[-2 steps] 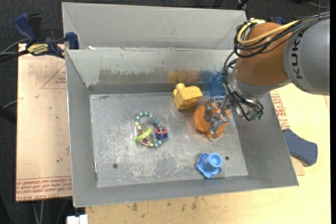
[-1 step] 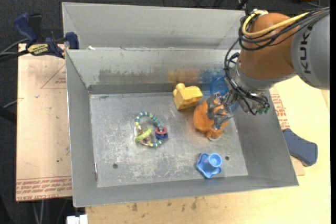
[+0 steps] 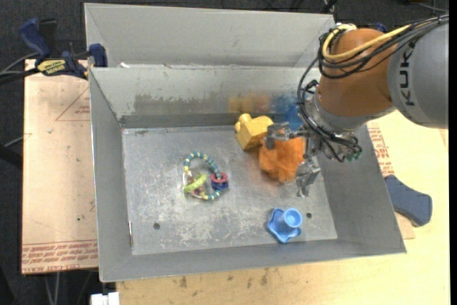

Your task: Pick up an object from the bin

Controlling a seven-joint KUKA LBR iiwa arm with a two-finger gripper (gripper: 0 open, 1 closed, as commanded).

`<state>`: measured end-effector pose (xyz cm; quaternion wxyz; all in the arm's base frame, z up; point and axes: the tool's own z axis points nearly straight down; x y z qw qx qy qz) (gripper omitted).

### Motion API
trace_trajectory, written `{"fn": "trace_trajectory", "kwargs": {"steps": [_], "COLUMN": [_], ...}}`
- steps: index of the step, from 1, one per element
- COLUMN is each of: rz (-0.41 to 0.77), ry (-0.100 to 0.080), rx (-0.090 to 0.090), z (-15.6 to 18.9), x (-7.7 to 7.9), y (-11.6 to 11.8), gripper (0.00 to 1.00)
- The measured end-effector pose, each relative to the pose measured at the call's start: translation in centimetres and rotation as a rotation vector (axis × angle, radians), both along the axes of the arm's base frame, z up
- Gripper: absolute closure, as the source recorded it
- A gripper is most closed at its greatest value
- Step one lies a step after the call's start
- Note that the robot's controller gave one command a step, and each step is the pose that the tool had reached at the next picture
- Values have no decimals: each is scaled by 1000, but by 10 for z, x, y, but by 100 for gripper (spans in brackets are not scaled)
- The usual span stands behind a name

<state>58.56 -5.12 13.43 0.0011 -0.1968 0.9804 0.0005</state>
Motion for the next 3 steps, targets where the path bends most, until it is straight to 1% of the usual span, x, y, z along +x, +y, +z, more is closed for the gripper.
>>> {"fn": "trace_trajectory", "kwargs": {"steps": [1,2,3], "rz": [10,-233,-234], "ry": [1,-16,-14], "rx": [0,3,3], "z": [-9,-59,-59], "x": [-1,23,22], "y": [2,-2,-2], "gripper": [0,100,100]}}
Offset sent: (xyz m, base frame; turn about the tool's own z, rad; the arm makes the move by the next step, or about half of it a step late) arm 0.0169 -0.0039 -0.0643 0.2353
